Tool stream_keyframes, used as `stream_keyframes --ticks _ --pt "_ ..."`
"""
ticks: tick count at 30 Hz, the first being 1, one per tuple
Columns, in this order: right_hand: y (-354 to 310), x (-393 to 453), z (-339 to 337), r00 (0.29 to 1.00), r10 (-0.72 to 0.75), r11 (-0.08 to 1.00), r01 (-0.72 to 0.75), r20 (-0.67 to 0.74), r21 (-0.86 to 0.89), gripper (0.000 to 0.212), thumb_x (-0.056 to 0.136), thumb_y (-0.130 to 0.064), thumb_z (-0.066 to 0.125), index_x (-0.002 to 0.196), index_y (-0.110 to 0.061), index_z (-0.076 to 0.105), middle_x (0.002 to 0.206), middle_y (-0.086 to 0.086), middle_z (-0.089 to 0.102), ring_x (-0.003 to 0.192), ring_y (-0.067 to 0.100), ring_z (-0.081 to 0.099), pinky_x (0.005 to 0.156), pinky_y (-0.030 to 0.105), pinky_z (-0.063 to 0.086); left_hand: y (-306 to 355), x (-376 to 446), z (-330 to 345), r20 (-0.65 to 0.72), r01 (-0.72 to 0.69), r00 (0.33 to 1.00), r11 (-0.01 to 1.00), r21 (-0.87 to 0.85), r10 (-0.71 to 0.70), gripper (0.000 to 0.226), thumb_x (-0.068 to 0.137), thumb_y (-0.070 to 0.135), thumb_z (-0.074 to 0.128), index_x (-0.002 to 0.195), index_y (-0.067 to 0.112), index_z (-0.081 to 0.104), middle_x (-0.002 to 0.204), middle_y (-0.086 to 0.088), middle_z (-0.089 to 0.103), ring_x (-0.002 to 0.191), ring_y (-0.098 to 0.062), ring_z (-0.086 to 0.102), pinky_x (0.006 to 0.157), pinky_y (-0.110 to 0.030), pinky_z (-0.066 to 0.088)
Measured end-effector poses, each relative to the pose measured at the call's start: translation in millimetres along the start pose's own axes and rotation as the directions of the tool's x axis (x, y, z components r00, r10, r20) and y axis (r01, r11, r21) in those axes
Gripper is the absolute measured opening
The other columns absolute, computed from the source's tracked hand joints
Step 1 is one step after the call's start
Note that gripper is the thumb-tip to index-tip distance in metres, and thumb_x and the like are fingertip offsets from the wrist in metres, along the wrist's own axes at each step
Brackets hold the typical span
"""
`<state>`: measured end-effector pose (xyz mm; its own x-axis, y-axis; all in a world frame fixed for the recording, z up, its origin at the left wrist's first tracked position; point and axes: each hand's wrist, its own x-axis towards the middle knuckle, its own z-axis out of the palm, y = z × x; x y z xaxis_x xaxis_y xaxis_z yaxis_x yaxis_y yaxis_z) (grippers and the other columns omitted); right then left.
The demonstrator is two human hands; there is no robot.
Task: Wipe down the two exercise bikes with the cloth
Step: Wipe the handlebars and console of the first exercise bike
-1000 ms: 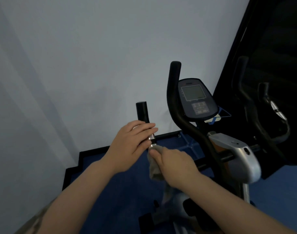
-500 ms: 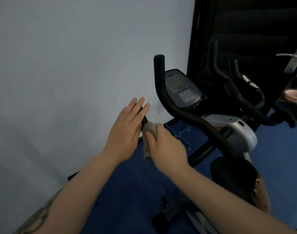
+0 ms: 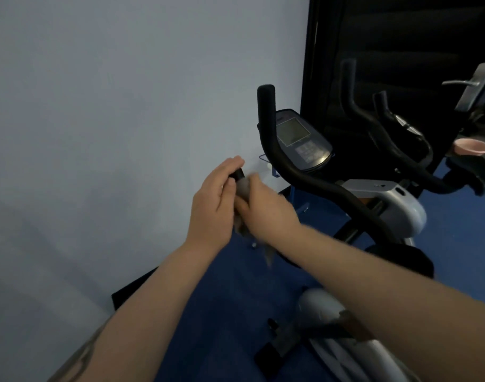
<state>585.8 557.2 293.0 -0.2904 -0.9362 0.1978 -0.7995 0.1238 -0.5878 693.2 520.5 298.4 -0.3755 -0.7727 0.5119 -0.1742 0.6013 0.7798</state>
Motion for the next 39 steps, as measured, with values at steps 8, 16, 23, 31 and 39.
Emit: stream_keyframes --ticks 8,16,23,31,39 --pt "13 -16 -7 0.993 -0.024 1.000 0.022 0.119 0.021 0.047 0.095 -0.044 0.052 0.131 -0.017 0.036 0.114 0.006 0.059 0.096 0.029 0.061 0.076 0.041 0.051 5 0 1 -0.051 0.081 0.995 0.995 -0.064 -0.085 0.036 0.102 0.006 0.039 0.129 0.016 0.061 0.131 0.004 0.060 0.124 -0.004 0.051 0.108 -0.026 0.040" --pt "19 16 -15 0.953 -0.115 0.861 -0.045 0.280 0.506 0.021 0.092 -0.031 0.060 0.107 -0.020 0.051 0.095 -0.004 0.064 0.087 0.010 0.064 0.078 0.032 0.053 9 -10 24 -0.151 0.113 0.981 0.990 -0.089 -0.125 0.038 0.102 0.005 0.040 0.134 0.017 0.056 0.142 0.005 0.051 0.133 0.005 0.037 0.114 -0.017 0.028" --pt "76 -19 -46 0.719 -0.208 0.977 0.128 0.663 0.168 0.052 0.087 -0.043 0.067 0.119 -0.015 0.038 0.109 -0.002 0.058 0.100 0.013 0.059 0.083 0.029 0.050 21 -18 49 -0.190 0.129 0.975 0.988 0.080 -0.112 0.043 0.103 0.009 0.038 0.146 0.015 0.039 0.159 0.004 0.025 0.147 -0.004 0.013 0.120 -0.019 0.009" --pt "104 1 -103 0.363 -0.063 0.833 0.533 0.930 -0.152 0.029 0.083 -0.052 0.068 0.094 -0.044 0.042 0.097 -0.008 0.058 0.092 0.017 0.060 0.081 0.039 0.051 18 -74 87 -0.078 0.148 0.988 0.949 0.278 -0.131 0.047 0.106 0.016 0.032 0.152 0.019 0.022 0.161 0.008 -0.002 0.148 -0.003 -0.009 0.118 -0.018 -0.003" --pt "104 -9 -65 0.422 -0.381 0.875 0.451 0.822 0.175 0.031 0.095 -0.053 0.050 0.116 -0.032 0.057 0.113 -0.009 0.064 0.103 0.006 0.058 0.090 0.024 0.043 34 -77 96 -0.190 0.305 0.943 0.938 0.163 -0.273 0.045 0.105 0.011 0.035 0.150 0.019 0.030 0.156 0.017 0.008 0.147 0.000 0.004 0.123 -0.030 0.009"
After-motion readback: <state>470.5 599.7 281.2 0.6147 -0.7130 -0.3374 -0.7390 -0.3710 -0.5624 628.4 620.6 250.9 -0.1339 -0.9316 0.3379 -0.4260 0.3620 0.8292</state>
